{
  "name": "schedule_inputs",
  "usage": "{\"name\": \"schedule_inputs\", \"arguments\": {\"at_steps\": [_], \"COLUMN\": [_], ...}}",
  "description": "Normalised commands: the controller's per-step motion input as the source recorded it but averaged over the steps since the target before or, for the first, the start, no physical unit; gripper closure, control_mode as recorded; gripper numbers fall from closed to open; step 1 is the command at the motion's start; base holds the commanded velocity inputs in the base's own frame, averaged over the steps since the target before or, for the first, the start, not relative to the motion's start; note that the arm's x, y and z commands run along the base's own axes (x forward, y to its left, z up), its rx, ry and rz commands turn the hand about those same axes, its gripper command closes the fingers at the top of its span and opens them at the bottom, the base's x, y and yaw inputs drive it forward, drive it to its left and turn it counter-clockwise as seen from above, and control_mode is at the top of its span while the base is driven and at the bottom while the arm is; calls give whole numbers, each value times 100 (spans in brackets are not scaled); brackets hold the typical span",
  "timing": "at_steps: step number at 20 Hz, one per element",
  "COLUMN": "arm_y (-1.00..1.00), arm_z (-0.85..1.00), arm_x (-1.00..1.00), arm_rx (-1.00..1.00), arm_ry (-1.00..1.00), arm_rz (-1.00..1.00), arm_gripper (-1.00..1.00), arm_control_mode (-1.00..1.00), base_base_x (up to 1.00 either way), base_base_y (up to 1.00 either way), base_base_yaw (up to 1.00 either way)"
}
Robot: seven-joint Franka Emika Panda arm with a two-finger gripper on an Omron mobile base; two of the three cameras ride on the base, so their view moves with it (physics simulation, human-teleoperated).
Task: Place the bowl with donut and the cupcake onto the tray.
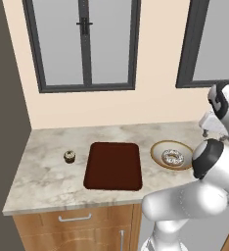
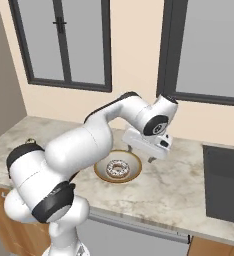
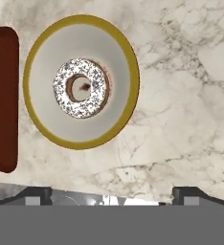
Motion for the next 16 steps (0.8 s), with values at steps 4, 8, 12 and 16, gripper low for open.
{"name": "schedule_inputs", "arguments": {"at_steps": [4,8,12,16], "arm_y": [0,0,0,0], "arm_z": [-74,-33,-49,-28], "arm_x": [45,7,8,13], "arm_rx": [10,0,0,0], "arm_ry": [-13,-7,-4,-6], "arm_rz": [-3,-3,-7,-6], "arm_gripper": [-100,-100,-100,-100], "arm_control_mode": [-100,-100,-100,-100], "base_base_x": [0,0,0,0], "base_base_y": [0,0,0,0], "base_base_yaw": [0,0,0,0]}}
